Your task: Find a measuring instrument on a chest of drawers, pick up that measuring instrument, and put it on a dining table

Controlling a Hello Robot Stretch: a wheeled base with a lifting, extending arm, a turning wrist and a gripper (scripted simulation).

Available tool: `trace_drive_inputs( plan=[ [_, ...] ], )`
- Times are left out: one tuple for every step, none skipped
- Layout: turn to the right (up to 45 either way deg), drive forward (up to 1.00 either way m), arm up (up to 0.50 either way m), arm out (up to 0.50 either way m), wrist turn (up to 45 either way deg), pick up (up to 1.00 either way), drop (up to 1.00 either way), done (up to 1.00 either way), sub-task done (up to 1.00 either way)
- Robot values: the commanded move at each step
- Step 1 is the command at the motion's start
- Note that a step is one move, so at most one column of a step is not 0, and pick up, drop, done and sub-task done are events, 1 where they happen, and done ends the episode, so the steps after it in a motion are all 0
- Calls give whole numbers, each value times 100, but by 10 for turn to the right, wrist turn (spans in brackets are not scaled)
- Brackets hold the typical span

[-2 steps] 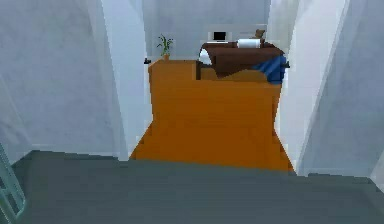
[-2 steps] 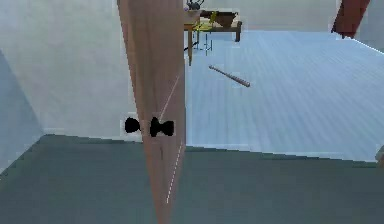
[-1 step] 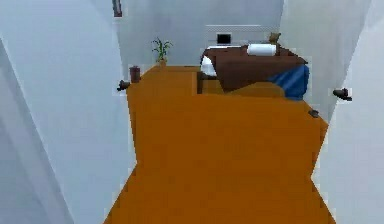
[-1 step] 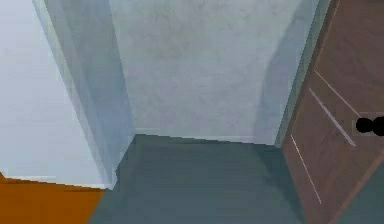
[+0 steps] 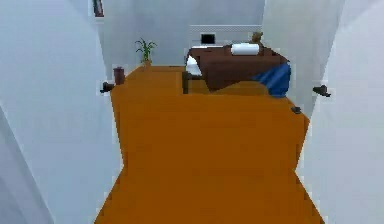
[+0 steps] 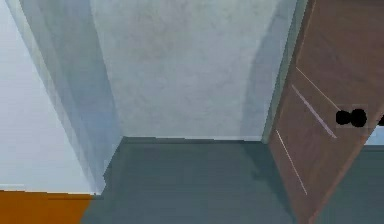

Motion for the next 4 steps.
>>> trace_drive_inputs(
  plan=[
    [0, 100, 0, 0, 0, 0, 0, 0, 0],
    [0, 100, 0, 0, 0, 0, 0, 0, 0],
    [-450, 0, 0, 0, 0, 0, 0, 0, 0],
    [-210, 0, 0, 0, 0, 0, 0, 0, 0]
  ],
)
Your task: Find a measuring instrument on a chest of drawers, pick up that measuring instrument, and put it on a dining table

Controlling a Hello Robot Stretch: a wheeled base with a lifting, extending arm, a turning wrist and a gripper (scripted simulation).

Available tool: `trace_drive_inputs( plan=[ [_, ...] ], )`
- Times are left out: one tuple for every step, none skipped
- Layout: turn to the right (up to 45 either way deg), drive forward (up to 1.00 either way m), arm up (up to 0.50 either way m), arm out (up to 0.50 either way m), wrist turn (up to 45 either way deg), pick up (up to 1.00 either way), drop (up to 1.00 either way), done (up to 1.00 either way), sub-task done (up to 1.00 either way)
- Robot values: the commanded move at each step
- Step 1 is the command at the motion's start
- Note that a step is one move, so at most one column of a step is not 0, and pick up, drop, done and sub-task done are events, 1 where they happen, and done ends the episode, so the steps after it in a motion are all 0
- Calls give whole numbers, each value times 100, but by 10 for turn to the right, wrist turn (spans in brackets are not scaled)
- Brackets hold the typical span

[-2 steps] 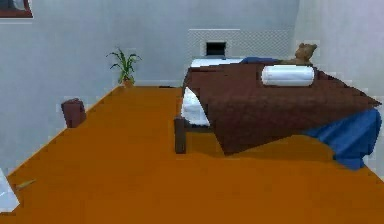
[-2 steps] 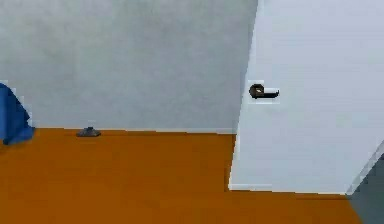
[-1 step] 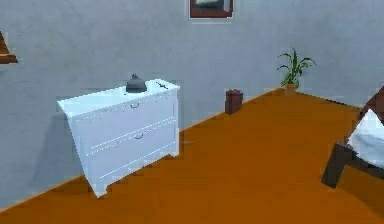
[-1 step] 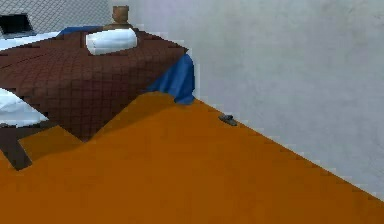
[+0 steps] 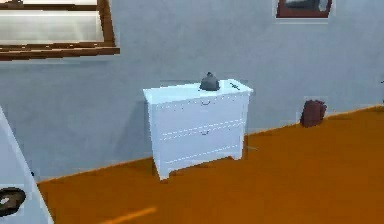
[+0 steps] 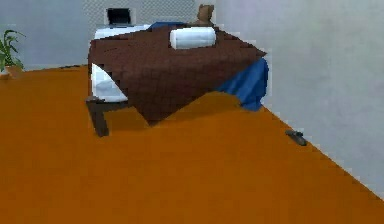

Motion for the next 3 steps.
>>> trace_drive_inputs(
  plan=[
    [0, 65, 0, 0, 0, 0, 0, 0, 0],
    [240, 0, 0, 0, 0, 0, 0, 0, 0],
    [0, 40, 0, 0, 0, 0, 0, 0, 0]
  ],
)
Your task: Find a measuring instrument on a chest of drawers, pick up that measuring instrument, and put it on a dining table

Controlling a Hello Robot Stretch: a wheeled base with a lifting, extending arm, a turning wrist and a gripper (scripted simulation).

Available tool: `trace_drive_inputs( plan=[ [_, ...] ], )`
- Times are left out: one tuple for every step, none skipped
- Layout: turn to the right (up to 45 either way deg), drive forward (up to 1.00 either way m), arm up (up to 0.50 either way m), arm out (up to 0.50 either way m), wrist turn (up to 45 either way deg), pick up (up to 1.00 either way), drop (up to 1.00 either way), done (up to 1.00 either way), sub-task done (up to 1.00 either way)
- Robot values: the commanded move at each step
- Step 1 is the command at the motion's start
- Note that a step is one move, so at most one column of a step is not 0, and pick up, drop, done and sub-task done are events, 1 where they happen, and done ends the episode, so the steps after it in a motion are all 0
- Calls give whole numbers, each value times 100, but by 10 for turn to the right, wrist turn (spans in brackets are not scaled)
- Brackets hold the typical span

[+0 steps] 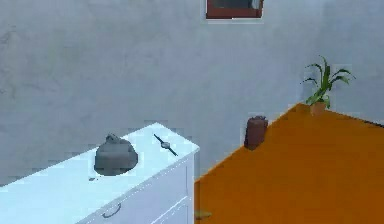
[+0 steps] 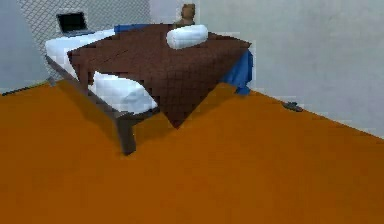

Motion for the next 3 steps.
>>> trace_drive_inputs(
  plan=[
    [-450, 0, 0, 0, 0, 0, 0, 0, 0],
    [-450, 0, 0, 0, 0, 0, 0, 0, 0],
    [-90, 0, 0, 0, 0, 0, 0, 0, 0]
  ],
)
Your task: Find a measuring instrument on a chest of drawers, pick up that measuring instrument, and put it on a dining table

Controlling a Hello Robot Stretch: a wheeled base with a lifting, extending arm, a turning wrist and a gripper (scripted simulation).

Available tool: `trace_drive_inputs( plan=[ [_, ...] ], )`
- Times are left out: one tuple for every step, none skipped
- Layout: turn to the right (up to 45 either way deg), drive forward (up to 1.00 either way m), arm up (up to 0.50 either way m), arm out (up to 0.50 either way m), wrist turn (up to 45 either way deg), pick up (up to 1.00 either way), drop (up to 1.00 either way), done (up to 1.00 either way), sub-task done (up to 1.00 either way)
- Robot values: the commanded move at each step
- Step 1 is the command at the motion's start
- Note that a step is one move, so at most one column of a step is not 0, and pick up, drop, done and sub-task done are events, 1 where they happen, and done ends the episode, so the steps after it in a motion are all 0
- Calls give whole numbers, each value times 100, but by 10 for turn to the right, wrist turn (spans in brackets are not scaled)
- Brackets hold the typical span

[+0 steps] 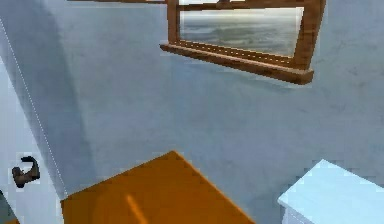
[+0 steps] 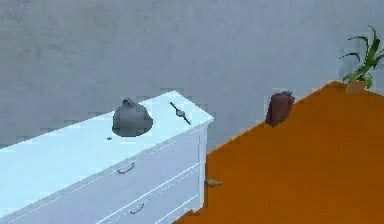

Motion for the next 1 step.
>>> trace_drive_inputs(
  plan=[
    [450, 0, 0, 0, 0, 0, 0, 0, 0]
  ],
)
